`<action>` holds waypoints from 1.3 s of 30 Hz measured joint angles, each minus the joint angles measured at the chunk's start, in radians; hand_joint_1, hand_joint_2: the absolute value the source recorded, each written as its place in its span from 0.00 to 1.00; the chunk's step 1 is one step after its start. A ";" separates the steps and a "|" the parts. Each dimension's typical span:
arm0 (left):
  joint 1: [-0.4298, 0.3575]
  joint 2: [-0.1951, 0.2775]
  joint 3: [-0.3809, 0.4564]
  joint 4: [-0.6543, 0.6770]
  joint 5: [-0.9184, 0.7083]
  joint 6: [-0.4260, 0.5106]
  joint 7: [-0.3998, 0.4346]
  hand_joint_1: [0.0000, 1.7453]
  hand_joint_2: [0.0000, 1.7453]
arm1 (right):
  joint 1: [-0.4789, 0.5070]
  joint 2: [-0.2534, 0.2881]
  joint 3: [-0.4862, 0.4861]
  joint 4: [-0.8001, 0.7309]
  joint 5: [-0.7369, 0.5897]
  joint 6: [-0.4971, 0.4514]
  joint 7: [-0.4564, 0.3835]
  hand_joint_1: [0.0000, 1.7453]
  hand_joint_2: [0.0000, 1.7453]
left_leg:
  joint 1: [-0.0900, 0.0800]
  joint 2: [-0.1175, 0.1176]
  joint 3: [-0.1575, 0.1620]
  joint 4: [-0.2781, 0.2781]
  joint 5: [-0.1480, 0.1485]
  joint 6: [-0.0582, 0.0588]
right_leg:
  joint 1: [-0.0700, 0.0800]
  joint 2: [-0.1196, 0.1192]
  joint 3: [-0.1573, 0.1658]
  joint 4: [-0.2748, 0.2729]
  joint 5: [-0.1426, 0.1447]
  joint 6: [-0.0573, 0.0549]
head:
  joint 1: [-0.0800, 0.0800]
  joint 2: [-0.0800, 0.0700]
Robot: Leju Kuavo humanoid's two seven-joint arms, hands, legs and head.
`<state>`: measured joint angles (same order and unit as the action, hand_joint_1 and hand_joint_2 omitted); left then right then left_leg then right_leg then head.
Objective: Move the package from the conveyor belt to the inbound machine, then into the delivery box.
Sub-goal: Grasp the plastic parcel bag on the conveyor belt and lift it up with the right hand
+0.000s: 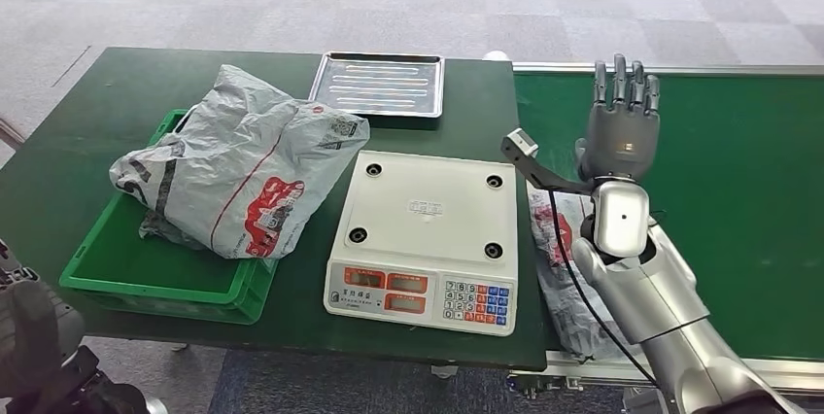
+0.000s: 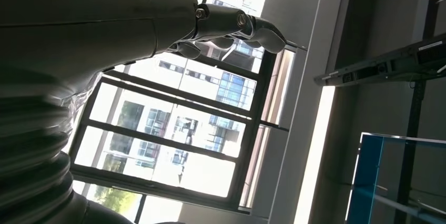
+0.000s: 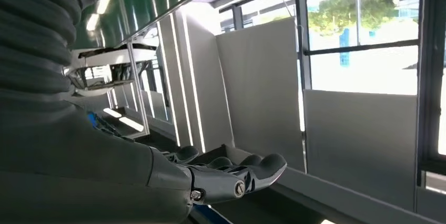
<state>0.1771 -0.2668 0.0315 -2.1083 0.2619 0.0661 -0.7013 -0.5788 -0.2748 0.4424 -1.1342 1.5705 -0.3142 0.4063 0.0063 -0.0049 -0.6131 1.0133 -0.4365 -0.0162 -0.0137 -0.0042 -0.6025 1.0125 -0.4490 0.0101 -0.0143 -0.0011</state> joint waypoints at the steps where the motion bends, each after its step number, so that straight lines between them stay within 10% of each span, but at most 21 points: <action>1: 0.003 -0.001 0.003 -0.002 0.000 -0.001 0.000 0.00 1.00 | -0.016 -0.004 0.004 0.038 -0.005 0.012 0.004 0.00 1.00 | 0.000 0.000 0.000 0.000 0.000 0.000 | 0.000 0.000 0.000 0.000 0.000 0.000 | 0.000 0.000; 20: 0.028 -0.009 0.009 -0.012 -0.010 0.036 0.006 0.00 1.00 | -0.105 0.002 -0.273 0.572 -0.017 0.099 0.033 0.00 1.00 | 0.000 -0.004 -0.002 0.001 -0.001 0.001 | -0.001 -0.004 -0.001 0.000 -0.001 0.002 | 0.000 0.000; 31: 0.009 -0.004 0.002 -0.001 -0.010 0.028 0.008 0.00 1.00 | -0.062 0.065 -0.439 0.629 -0.296 0.248 -0.356 0.00 1.00 | 0.000 -0.003 -0.002 0.001 -0.001 0.002 | -0.001 -0.004 -0.001 0.000 -0.001 0.002 | 0.000 0.000; 39: -0.004 -0.003 -0.003 0.008 -0.018 0.019 0.016 0.00 1.00 | -0.014 0.094 -0.446 0.589 -0.392 0.363 -0.431 0.00 1.00 | 0.000 -0.002 -0.001 0.001 -0.001 0.002 | -0.001 -0.003 -0.001 0.000 -0.002 0.002 | 0.000 0.000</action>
<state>0.1730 -0.2697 0.0286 -2.1004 0.2437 0.0847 -0.6849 -0.5927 -0.1806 -0.0036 -0.5456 1.1781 0.0492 -0.0250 0.0063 -0.0068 -0.6144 1.0143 -0.4378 -0.0140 -0.0146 -0.0074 -0.6032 1.0124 -0.4509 0.0120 -0.0143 -0.0011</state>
